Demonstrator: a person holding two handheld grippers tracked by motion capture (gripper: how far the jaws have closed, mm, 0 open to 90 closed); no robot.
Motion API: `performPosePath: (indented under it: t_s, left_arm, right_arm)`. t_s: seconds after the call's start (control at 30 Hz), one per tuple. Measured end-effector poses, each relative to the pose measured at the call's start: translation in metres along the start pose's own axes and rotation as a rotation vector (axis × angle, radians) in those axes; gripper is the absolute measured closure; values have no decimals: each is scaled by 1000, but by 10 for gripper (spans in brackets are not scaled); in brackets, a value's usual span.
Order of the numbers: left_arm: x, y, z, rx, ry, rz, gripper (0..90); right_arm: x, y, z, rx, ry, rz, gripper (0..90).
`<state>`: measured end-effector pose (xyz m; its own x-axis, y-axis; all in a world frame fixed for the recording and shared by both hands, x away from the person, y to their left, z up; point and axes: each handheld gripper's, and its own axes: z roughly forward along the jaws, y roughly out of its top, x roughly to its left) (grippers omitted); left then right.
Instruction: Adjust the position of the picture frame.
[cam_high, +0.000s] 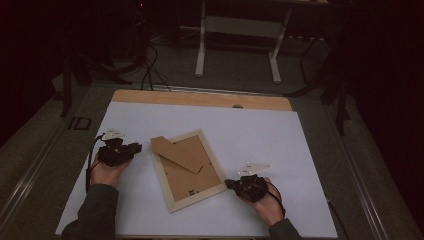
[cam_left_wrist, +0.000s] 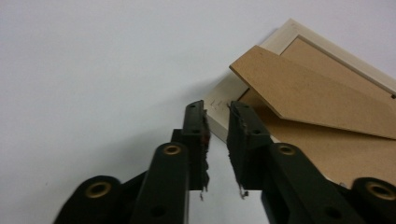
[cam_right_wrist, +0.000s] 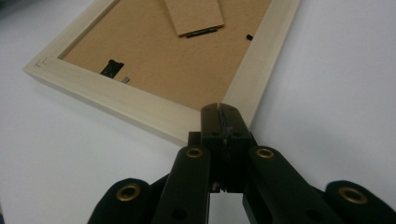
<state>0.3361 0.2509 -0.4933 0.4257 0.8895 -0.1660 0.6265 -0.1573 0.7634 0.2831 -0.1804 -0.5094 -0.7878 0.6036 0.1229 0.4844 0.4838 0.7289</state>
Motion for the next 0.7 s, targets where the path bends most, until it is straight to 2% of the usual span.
performPosePath:
  t_s: [0.13,0.27,0.33,0.53,0.7]
  left_arm:
    - [1,4,6,15,4,12,900]
    - [3,9,12,32,-4,29,900]
    - [6,11,14,22,-15,19,900]
    - [11,15,20,28,-10,13,900]
    - [12,17,32,46,-9,8,900]
  right_arm:
    - [2,0,1,5,6,-5,895]
    - [3,0,1,6,10,-14,895]
    - [4,-1,1,6,12,-13,895]
    - [8,-2,1,11,21,-27,895]
    - [11,-3,3,21,29,-35,895]
